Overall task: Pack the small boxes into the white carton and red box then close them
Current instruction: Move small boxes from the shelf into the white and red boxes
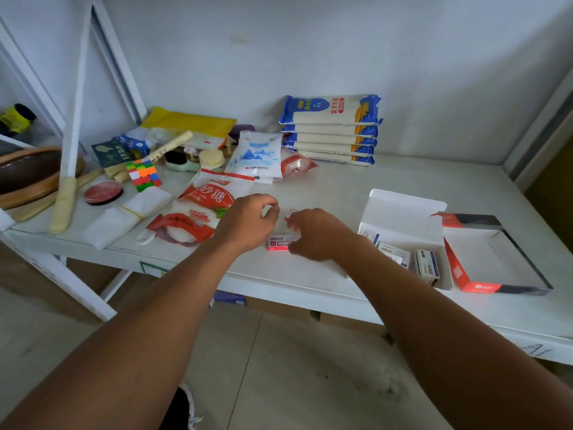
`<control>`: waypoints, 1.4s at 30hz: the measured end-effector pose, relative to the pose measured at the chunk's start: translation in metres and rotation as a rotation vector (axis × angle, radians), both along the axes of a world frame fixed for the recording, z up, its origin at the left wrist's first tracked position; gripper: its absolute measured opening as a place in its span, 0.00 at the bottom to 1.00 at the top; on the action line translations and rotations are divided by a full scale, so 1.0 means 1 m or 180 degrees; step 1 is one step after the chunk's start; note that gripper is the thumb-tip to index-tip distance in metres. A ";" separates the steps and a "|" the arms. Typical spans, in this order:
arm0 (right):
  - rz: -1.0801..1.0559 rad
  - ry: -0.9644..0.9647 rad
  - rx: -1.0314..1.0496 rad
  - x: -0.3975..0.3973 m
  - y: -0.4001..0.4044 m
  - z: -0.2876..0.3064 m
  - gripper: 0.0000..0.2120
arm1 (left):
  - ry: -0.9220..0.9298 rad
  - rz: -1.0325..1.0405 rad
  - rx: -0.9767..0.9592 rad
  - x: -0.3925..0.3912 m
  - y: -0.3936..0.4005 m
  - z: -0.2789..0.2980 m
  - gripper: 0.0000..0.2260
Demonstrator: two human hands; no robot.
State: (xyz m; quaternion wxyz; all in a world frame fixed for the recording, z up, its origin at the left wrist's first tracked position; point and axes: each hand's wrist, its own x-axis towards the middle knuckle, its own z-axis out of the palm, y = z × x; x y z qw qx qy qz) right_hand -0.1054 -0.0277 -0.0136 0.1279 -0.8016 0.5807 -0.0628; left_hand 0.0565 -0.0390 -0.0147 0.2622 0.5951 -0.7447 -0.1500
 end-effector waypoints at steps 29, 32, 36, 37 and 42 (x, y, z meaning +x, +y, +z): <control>-0.0759 -0.0558 -0.0890 -0.135 0.038 0.038 0.16 | 0.0314 -0.0445 -0.0232 -0.095 0.008 0.016 0.11; -0.1067 -0.0729 -0.1058 -0.178 0.055 0.041 0.17 | 0.0366 -0.0587 -0.0271 -0.124 0.010 0.019 0.11; -0.1682 -0.1000 -0.1035 -0.235 0.072 0.039 0.17 | 0.0411 -0.0813 -0.0359 -0.165 0.015 0.024 0.11; -0.1791 -0.1042 -0.1001 -0.246 0.077 0.038 0.18 | 0.0396 -0.0855 -0.0390 -0.174 0.017 0.025 0.11; -0.2133 -0.0941 -0.0822 -0.276 0.088 0.017 0.14 | 0.0364 -0.0957 -0.0540 -0.208 0.023 0.024 0.10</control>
